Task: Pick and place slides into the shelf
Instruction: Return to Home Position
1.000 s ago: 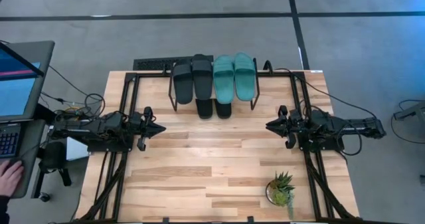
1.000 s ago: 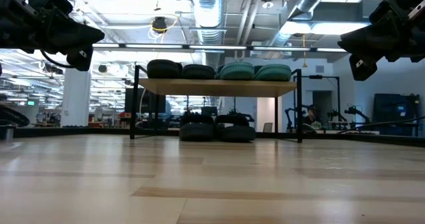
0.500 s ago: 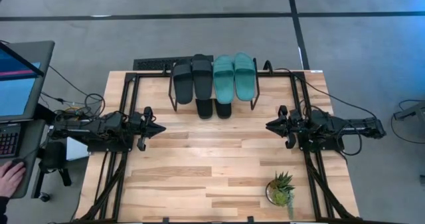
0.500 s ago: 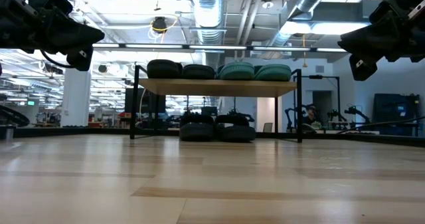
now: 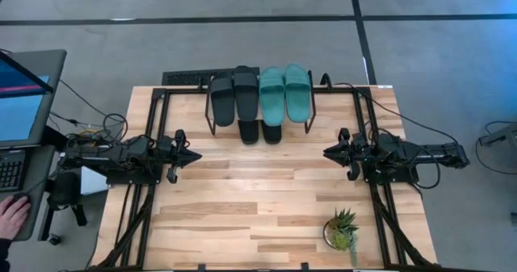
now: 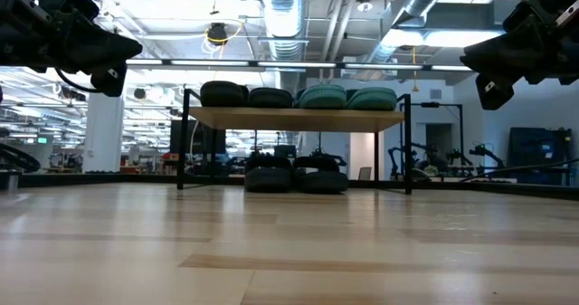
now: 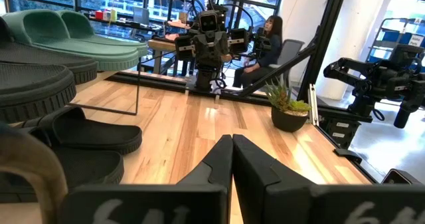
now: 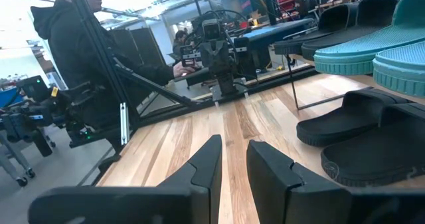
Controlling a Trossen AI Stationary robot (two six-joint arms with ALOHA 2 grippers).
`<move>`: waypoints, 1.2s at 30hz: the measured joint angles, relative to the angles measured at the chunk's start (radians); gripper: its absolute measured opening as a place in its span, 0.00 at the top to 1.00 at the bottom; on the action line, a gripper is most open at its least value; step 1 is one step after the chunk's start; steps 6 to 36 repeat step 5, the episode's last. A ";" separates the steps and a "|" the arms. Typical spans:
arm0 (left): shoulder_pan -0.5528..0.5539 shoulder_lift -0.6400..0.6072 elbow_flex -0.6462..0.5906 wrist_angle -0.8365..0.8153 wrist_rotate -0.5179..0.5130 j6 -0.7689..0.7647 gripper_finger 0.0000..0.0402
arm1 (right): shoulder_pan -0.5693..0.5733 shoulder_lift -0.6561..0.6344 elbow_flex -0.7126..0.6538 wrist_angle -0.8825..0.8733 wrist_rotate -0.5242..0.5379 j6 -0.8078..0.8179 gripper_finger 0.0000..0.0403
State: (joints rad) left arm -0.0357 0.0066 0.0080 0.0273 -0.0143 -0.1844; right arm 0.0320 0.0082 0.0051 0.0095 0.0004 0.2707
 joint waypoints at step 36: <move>0.000 0.000 0.000 0.000 0.000 0.000 1.00 | 0.000 0.000 0.000 0.000 0.000 0.000 0.85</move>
